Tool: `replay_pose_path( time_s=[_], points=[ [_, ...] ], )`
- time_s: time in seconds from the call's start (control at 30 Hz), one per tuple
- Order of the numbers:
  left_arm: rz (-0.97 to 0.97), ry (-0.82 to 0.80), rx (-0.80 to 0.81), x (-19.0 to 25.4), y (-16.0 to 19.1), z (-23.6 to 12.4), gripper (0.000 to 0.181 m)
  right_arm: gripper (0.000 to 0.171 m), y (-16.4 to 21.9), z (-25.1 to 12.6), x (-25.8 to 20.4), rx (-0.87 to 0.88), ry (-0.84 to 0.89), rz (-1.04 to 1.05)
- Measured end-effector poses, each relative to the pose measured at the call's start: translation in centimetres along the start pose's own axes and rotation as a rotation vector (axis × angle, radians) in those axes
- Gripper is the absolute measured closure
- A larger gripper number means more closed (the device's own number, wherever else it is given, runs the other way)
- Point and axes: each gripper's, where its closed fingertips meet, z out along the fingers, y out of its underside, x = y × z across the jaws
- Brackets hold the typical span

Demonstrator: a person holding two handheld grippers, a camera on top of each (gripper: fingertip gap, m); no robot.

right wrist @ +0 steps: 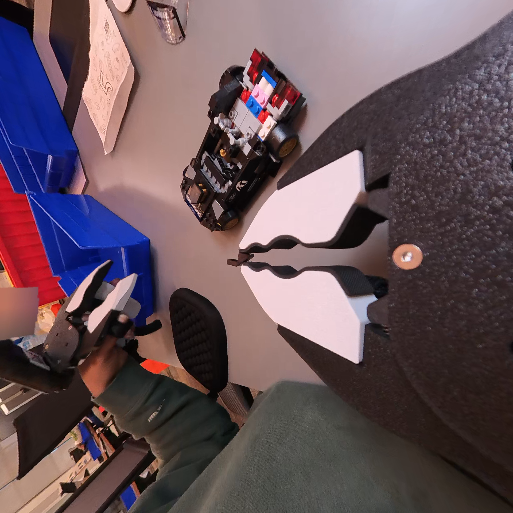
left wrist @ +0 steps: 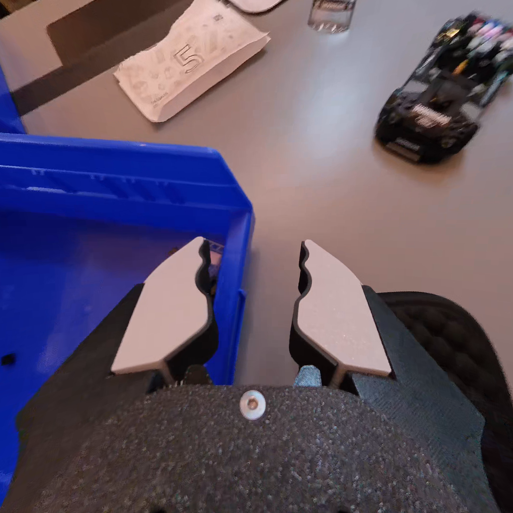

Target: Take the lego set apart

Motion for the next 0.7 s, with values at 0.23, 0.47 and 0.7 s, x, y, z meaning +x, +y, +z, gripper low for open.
replay_pose_path(
  time_s=[0.23, 0.47, 0.7],
  points=[
    [0.219, -0.117, -0.200, -0.9, 2.5, 2.2, 0.157, 0.165, 0.2, 0.3, -0.3, -0.015, 0.004, -0.015],
    [0.474, 0.146, -0.115, 9.1, 0.4, 3.0, 0.158, 0.165, 0.0, 0.1, 0.1, -0.005, 0.011, -0.006],
    [0.506, 0.259, -0.091, 11.3, -1.0, 4.1, 0.158, 0.165, 0.0, -0.1, 0.1, -0.007, 0.014, -0.016]
  ],
)
